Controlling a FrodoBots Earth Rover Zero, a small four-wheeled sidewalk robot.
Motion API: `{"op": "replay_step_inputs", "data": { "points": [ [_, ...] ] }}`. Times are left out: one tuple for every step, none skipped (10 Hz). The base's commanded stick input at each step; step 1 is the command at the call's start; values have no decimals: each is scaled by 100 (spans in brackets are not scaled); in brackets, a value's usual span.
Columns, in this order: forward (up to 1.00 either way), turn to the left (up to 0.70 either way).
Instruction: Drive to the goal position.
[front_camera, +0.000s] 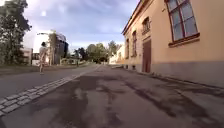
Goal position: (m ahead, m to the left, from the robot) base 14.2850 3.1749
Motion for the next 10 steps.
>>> {"op": "replay_step_inputs", "data": {
  "points": [
    [45, 0],
    [45, 0],
    [45, 0],
    [45, 0],
    [45, 0],
    [45, 0],
    [45, 0],
    [45, 0],
    [45, 0],
    [45, 0]
  ]
}}
